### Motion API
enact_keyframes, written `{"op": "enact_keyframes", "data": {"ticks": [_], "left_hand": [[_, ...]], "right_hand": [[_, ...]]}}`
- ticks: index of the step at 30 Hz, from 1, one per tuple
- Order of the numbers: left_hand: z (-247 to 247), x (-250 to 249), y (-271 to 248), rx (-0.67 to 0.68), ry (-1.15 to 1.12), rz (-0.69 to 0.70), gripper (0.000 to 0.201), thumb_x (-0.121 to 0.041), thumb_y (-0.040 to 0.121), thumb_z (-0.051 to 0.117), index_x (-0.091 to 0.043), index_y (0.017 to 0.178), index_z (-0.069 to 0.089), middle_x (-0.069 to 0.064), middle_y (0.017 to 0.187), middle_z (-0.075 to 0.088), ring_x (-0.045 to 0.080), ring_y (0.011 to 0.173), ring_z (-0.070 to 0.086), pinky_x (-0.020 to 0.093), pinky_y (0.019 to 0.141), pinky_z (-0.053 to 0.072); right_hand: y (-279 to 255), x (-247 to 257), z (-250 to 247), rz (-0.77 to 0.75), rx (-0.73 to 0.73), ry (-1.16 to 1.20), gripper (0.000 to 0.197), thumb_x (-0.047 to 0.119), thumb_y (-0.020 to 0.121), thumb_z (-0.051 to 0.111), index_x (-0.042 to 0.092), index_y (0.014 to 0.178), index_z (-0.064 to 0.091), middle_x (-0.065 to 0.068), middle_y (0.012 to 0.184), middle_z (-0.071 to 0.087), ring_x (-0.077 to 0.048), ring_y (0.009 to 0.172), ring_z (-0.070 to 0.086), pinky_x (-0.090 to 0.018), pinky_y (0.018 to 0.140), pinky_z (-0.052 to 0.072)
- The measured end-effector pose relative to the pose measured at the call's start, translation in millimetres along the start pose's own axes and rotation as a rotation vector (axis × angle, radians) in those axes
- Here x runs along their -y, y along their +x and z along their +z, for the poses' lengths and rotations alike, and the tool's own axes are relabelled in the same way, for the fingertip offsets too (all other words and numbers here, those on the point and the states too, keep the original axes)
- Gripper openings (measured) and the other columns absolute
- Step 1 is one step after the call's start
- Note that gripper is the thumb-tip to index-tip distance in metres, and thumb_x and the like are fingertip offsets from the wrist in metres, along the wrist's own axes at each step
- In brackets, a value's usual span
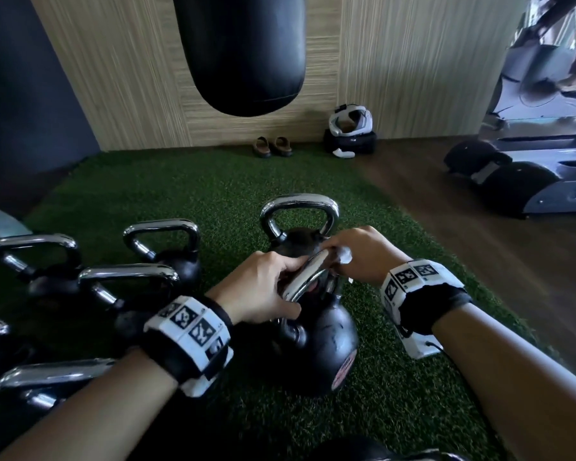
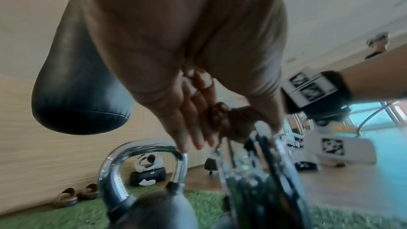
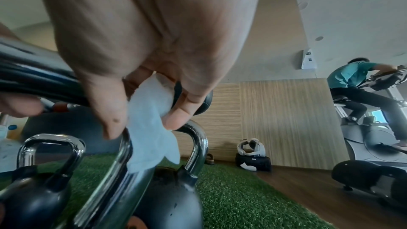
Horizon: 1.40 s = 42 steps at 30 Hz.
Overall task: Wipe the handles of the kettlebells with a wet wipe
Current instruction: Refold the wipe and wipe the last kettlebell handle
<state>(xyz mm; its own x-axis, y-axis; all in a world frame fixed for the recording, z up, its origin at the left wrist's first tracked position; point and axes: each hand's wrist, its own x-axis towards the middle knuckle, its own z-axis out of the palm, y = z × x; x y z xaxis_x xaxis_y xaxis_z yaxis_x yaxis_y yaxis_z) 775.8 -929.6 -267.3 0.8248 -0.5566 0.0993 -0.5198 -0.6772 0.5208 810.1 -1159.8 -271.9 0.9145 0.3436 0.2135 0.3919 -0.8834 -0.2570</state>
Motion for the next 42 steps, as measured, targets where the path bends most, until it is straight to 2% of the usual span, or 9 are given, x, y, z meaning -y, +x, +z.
{"op": "enact_keyframes", "data": {"ticks": [2, 7, 13, 17, 19, 22, 28, 35, 42], "left_hand": [[-10, 12, 11, 0.109, 0.02, 0.022, 0.081, -0.025, 0.072, 0.087, -0.039, 0.145, 0.055, -0.03, 0.125, 0.062, -0.013, 0.115, 0.059, 0.001, 0.092, 0.042], [-26, 23, 36, 0.288, 0.17, 0.058, 0.087, -0.028, 0.076, 0.087, -0.052, 0.148, 0.045, -0.021, 0.139, 0.063, -0.002, 0.126, 0.059, 0.027, 0.112, 0.044], [-26, 24, 34, 0.258, 0.256, 0.052, 0.08, -0.049, 0.08, 0.084, -0.062, 0.144, 0.038, -0.013, 0.138, 0.066, 0.008, 0.126, 0.061, 0.034, 0.111, 0.046], [-33, 34, 32, 0.225, 0.146, -0.044, 0.046, -0.071, 0.089, 0.059, -0.049, 0.129, 0.066, -0.014, 0.124, 0.073, 0.006, 0.114, 0.066, 0.028, 0.1, 0.049], [-31, 46, 39, 0.172, 0.087, -0.117, 0.045, -0.068, 0.094, 0.052, -0.036, 0.109, 0.079, -0.008, 0.103, 0.078, 0.004, 0.093, 0.067, 0.024, 0.083, 0.047], [-21, 71, 55, 0.125, 0.089, -0.132, 0.025, -0.042, 0.095, 0.071, -0.033, 0.117, 0.077, -0.015, 0.107, 0.078, -0.001, 0.098, 0.069, 0.014, 0.085, 0.05], [23, 112, 124, -0.015, 0.288, 0.106, 0.048, -0.026, 0.092, 0.071, -0.018, 0.138, 0.064, 0.0, 0.136, 0.067, 0.016, 0.127, 0.06, 0.025, 0.111, 0.042], [85, 147, 187, -0.051, 0.53, 0.097, 0.1, -0.071, 0.091, 0.05, -0.006, 0.161, 0.021, 0.011, 0.169, 0.022, 0.028, 0.157, 0.019, 0.046, 0.127, 0.019], [113, 160, 193, -0.233, 0.453, 0.135, 0.095, -0.07, 0.082, 0.053, -0.007, 0.152, 0.044, 0.013, 0.158, 0.045, 0.03, 0.147, 0.042, 0.049, 0.117, 0.034]], "right_hand": [[-16, -4, -3, 0.034, -0.015, 0.037, 0.025, 0.022, 0.087, 0.069, 0.026, 0.11, 0.078, 0.006, 0.1, 0.078, -0.014, 0.095, 0.07, -0.019, 0.083, 0.048], [-52, -9, -8, 0.096, 0.003, 0.034, 0.022, 0.028, 0.083, 0.076, 0.02, 0.103, 0.075, 0.004, 0.097, 0.074, -0.016, 0.091, 0.067, -0.031, 0.084, 0.053], [-59, -9, -5, 0.176, 0.017, 0.064, 0.024, 0.029, 0.08, 0.081, 0.018, 0.1, 0.074, 0.002, 0.096, 0.073, -0.018, 0.092, 0.067, -0.035, 0.084, 0.056], [-55, -9, -9, 0.154, 0.072, 0.029, 0.029, 0.03, 0.08, 0.082, 0.02, 0.106, 0.072, 0.005, 0.097, 0.069, -0.016, 0.093, 0.063, -0.031, 0.082, 0.05], [-54, -12, -15, 0.107, 0.138, -0.026, 0.029, 0.026, 0.08, 0.08, 0.023, 0.108, 0.071, 0.008, 0.099, 0.069, -0.012, 0.094, 0.062, -0.028, 0.082, 0.05], [-48, -19, -27, 0.037, 0.226, -0.062, 0.027, 0.016, 0.086, 0.071, 0.032, 0.108, 0.073, 0.014, 0.095, 0.073, -0.005, 0.087, 0.066, -0.021, 0.08, 0.055], [-14, -41, -48, -0.016, 0.23, -0.019, 0.032, 0.014, 0.09, 0.069, 0.037, 0.112, 0.077, 0.023, 0.105, 0.075, 0.004, 0.096, 0.067, -0.008, 0.081, 0.047], [49, -64, -26, 0.06, 0.051, 0.157, 0.042, 0.004, 0.084, 0.075, 0.032, 0.116, 0.077, 0.023, 0.103, 0.069, 0.029, 0.079, 0.053, 0.006, 0.071, 0.035], [96, -57, -21, 0.195, -0.04, 0.322, 0.038, 0.006, 0.086, 0.077, 0.032, 0.114, 0.078, 0.023, 0.092, 0.07, 0.024, 0.072, 0.056, 0.001, 0.062, 0.039]]}}
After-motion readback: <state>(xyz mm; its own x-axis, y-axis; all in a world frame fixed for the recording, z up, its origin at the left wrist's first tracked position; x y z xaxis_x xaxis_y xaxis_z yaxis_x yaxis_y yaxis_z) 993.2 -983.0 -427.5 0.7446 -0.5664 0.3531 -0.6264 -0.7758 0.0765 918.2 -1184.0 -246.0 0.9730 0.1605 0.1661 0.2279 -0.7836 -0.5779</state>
